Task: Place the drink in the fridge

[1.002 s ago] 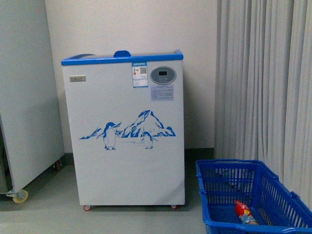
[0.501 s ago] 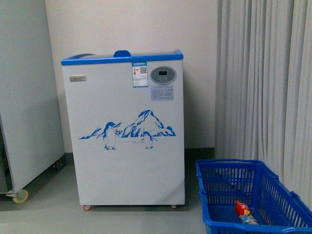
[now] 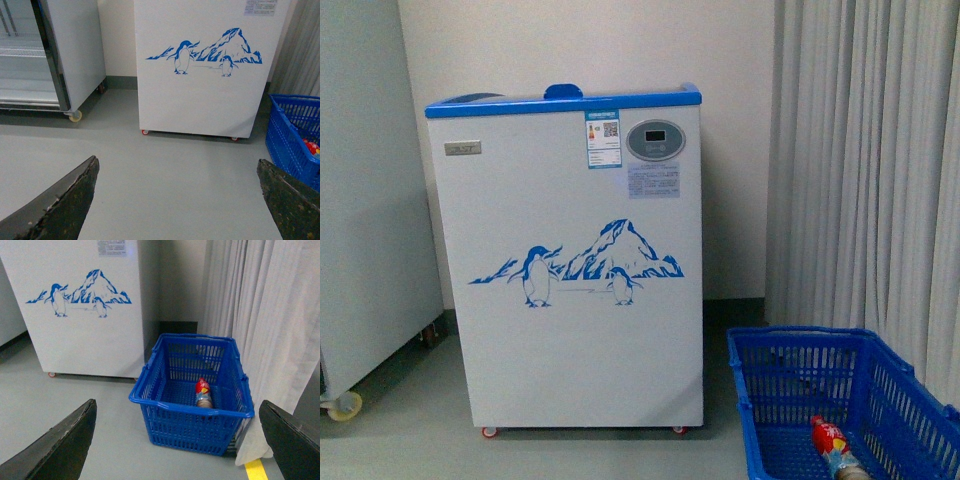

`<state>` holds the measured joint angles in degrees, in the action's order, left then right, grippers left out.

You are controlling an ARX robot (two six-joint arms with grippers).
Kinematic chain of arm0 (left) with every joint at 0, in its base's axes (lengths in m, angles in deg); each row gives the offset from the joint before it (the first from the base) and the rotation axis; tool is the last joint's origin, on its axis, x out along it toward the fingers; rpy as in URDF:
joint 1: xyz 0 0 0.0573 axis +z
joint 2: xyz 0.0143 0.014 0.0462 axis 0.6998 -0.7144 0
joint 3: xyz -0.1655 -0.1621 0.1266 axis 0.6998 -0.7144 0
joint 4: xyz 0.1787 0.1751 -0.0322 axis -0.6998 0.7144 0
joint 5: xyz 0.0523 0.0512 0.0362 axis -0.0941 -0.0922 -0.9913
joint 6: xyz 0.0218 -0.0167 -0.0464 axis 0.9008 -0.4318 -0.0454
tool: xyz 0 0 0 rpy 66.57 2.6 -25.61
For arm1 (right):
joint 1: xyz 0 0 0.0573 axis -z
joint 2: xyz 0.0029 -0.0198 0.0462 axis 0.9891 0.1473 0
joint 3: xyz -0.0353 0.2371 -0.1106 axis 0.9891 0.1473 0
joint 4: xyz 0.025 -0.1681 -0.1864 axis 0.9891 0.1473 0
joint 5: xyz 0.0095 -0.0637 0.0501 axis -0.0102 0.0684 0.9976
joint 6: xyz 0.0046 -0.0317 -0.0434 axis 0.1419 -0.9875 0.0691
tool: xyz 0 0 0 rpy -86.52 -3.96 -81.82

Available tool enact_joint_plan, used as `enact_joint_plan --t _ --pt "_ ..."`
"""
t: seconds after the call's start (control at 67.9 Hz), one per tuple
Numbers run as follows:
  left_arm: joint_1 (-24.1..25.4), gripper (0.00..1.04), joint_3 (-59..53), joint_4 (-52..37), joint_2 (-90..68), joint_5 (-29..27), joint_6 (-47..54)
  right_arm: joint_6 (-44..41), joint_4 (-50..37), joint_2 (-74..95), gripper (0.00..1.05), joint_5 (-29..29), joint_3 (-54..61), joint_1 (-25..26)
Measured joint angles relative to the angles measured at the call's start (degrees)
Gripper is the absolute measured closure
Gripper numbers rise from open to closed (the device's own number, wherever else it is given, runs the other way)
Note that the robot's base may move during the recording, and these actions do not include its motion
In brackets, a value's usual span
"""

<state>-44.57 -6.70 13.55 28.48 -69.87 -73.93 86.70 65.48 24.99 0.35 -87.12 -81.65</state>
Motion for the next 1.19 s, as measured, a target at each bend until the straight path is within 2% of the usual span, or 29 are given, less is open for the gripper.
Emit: enact_joint_plan --t 1.194 --pt "0.0 0.08 0.0 0.0 0.0 0.0 0.0 0.0 0.0 0.0 0.08 0.0 0.0 0.0"
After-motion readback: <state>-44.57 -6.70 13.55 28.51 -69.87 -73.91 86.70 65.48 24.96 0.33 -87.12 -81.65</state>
